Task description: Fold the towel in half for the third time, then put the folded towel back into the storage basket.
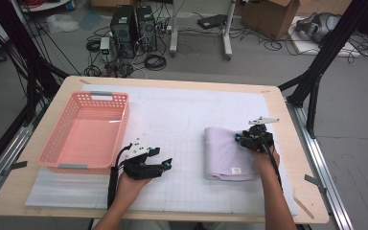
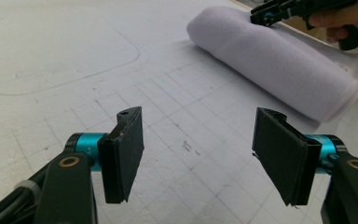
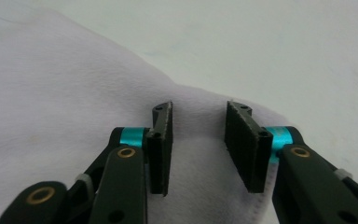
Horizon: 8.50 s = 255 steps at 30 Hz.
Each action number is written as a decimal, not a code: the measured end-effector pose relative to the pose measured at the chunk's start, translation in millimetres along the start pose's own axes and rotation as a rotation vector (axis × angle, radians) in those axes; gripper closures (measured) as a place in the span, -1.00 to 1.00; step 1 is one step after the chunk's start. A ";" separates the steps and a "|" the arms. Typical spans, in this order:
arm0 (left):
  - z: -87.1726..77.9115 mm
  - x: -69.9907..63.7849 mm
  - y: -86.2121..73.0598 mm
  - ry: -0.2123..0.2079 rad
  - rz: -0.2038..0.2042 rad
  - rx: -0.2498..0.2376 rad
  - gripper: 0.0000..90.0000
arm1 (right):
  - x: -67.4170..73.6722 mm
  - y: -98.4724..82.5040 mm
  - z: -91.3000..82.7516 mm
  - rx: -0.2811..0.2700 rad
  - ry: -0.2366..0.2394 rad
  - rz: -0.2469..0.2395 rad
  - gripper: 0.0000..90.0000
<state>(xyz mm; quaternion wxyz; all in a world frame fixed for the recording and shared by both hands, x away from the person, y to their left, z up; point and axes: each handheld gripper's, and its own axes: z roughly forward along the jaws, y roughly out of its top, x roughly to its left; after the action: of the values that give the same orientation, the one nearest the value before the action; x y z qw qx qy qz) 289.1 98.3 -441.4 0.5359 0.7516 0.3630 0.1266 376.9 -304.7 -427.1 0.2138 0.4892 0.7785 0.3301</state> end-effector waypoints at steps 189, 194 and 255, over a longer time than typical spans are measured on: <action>103.7 -25.2 47.7 -0.239 -0.028 0.008 0.60 | 4.3 -101.0 -114.1 -0.254 0.130 -0.057 -0.52; 87.4 -23.3 52.3 -0.251 0.040 -0.060 0.61 | 5.8 -99.3 -115.6 -0.266 0.140 -0.057 -0.52; -64.0 38.2 102.4 -0.206 0.215 -0.293 0.65 | 11.2 -93.4 -112.5 -0.272 0.159 -0.061 -0.52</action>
<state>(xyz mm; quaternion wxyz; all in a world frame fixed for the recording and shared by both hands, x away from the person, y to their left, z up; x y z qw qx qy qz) 320.9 153.4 -332.0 0.6572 0.7091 0.2017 0.1569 240.4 -357.2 -417.0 0.2255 0.4040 0.7557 0.4636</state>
